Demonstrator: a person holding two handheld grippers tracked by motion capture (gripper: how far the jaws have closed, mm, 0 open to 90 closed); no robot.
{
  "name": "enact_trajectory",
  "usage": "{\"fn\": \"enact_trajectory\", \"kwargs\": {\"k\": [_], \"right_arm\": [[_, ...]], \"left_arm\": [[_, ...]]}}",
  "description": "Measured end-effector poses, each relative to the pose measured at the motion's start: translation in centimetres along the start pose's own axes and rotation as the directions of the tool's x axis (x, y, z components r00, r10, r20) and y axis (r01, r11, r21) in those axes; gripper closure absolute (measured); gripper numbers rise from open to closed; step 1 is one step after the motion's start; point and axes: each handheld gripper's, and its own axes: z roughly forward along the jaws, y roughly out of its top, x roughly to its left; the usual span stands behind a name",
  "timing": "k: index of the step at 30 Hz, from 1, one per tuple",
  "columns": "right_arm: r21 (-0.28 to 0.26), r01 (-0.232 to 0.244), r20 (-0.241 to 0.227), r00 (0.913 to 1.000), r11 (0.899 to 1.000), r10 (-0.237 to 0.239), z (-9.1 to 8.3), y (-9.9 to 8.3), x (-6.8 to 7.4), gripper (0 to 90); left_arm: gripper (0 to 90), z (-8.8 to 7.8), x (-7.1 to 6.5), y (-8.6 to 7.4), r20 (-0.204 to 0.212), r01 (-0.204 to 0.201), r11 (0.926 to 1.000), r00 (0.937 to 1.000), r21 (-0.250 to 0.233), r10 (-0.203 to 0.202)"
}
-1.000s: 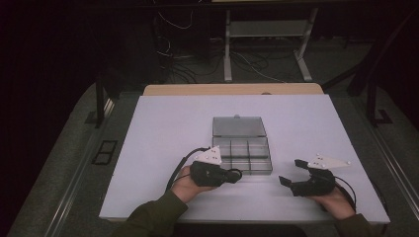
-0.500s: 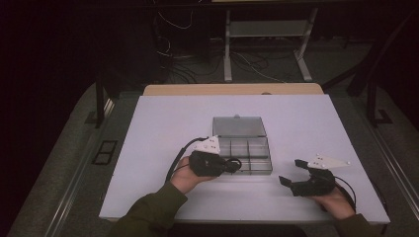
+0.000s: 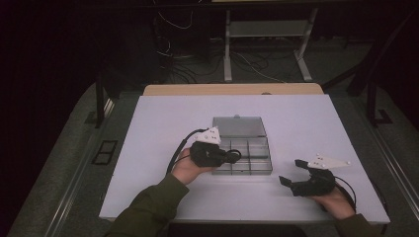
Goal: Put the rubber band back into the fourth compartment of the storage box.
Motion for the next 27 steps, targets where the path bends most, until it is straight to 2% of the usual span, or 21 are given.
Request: {"fn": "enact_trajectory", "kwargs": {"k": [9, 14, 27], "right_arm": [[0.003, 0.002, 0.0, 1.0, 1.0, -0.002, 0.0, 0.0, 0.1, 9.9], [0.007, 0.006, -0.002, 1.0, 1.0, -0.006, 0.1, 0.0, 0.1, 9.9], [0.007, 0.005, -0.003, 1.0, 1.0, -0.005, 0.1, 0.0, 0.1, 10.0]], "left_arm": [[85.6, -0.2, 1.0, -0.6, -0.033, 0.021, 0.9998, 0.9993, 0.003, -0.021], [85.7, -0.3, 1.7, -1.1, -0.042, 0.051, 0.9985, 0.9978, 0.019, -0.05], [85.5, 0.3, 2.7, -2.2, -0.035, 0.095, 0.9923, 0.9951, 0.08, -0.092]]}}
